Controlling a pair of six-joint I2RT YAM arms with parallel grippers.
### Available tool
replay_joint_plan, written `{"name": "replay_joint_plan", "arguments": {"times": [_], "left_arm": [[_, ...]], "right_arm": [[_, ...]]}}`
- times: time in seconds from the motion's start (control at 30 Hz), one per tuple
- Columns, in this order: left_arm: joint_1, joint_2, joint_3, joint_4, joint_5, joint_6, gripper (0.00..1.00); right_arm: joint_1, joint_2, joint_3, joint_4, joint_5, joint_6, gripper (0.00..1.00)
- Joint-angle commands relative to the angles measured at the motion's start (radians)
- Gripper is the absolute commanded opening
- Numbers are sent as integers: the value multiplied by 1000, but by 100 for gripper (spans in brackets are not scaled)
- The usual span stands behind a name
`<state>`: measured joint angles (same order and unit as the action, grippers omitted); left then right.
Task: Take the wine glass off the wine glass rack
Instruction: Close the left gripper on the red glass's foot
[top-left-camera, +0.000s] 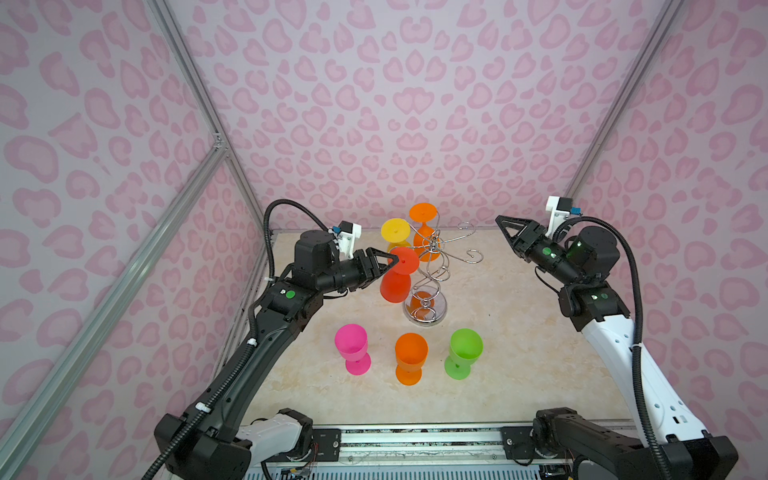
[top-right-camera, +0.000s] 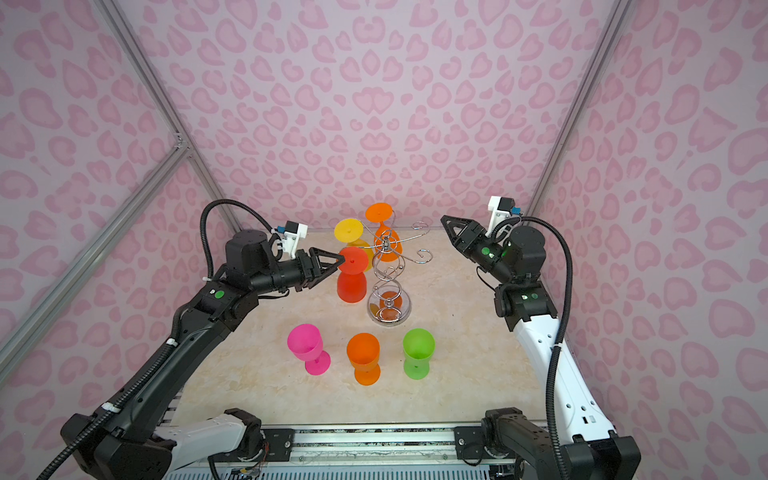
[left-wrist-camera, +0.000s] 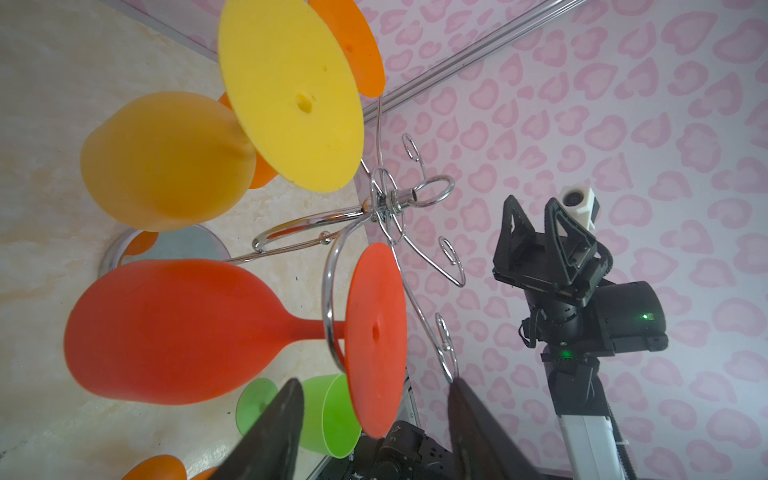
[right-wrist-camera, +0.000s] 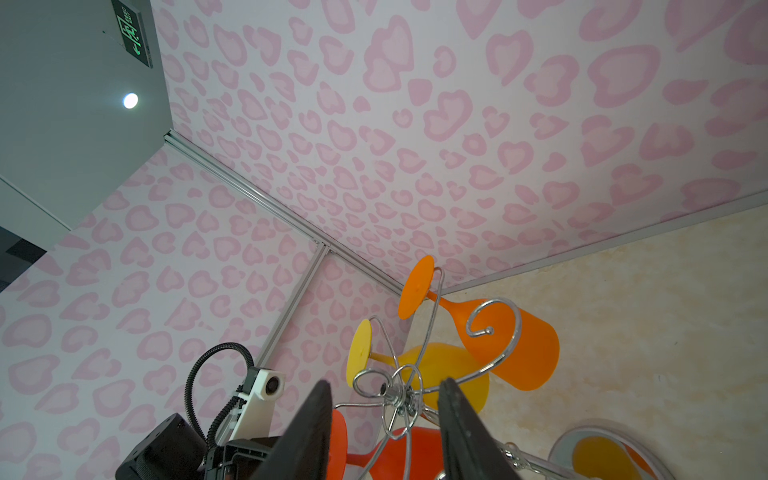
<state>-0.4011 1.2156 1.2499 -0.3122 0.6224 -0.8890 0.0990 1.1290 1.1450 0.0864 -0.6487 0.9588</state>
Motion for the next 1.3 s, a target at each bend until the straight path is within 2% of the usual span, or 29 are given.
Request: {"name": "replay_joint_plan", "arguments": {"times": [0.0, 0.63, 0.67, 1.0, 1.13, 1.27], "left_arm": [[0, 14, 17, 45, 32, 1, 58], [-7, 65, 48, 44, 68, -4, 37], [-7, 64, 47, 44, 69, -4, 32], [-7, 51, 48, 30, 77, -3, 19], [-7, 47, 47, 25, 81, -5, 18], [-7, 41, 48, 14, 82, -3, 23]], "right_arm": [[-4, -4, -10, 39, -8, 1, 43], [-22, -14, -24, 50, -16, 12, 43], [-22, -14, -26, 52, -16, 14, 43], [-25, -12, -28, 60, -17, 24, 43], [-25, -10, -31, 74, -22, 35, 43], [-25, -9, -31, 79, -23, 40, 43]]}}
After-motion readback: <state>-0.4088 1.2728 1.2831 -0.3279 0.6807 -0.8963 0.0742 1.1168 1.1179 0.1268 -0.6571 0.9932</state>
